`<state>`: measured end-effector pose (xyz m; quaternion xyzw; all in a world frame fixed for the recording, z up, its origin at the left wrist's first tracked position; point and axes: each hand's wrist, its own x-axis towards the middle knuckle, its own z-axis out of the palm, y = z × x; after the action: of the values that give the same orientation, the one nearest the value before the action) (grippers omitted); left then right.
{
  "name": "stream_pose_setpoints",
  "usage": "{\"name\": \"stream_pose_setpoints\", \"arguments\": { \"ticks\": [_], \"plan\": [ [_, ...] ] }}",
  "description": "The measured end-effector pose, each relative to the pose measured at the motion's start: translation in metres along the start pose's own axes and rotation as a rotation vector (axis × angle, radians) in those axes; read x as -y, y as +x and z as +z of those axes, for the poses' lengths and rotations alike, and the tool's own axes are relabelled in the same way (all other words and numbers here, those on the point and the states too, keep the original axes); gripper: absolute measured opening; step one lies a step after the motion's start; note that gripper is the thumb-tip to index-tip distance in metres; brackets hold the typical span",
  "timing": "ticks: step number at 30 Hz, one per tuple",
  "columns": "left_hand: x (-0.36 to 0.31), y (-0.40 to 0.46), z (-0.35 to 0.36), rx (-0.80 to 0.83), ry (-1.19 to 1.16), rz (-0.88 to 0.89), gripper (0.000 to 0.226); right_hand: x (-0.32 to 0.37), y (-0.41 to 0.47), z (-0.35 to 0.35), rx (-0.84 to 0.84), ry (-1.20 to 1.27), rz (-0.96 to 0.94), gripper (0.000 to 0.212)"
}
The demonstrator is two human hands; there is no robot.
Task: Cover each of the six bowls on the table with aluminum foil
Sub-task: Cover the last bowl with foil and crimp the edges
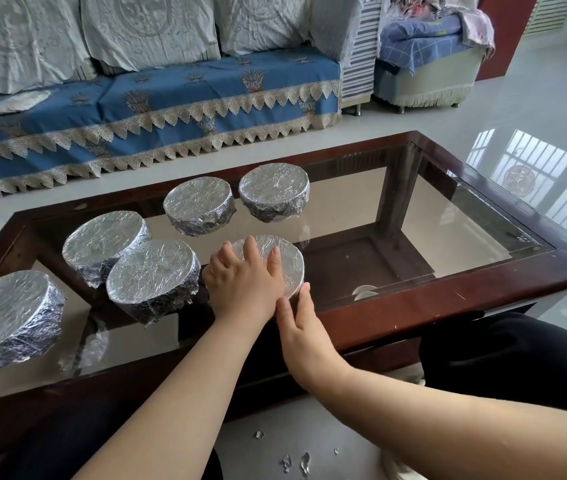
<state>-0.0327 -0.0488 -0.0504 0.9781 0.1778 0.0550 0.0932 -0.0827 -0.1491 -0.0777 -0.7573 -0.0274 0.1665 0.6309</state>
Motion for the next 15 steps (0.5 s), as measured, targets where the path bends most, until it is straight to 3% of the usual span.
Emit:
{"name": "stream_pose_setpoints", "arguments": {
  "ticks": [3,9,15],
  "plan": [
    [0.001,0.003,-0.006,0.084,-0.076,-0.029,0.066,0.010,0.013,-0.013,-0.016,-0.002,-0.003,0.055],
    [0.003,0.007,-0.018,0.221,-0.376,-0.090,0.067,0.017,0.049,-0.028,0.011,-0.073,0.040,0.071],
    [0.008,0.008,-0.018,0.110,-0.737,-0.130,0.063,0.023,0.086,-0.027,0.033,-0.028,0.039,0.075]
  ]
}}
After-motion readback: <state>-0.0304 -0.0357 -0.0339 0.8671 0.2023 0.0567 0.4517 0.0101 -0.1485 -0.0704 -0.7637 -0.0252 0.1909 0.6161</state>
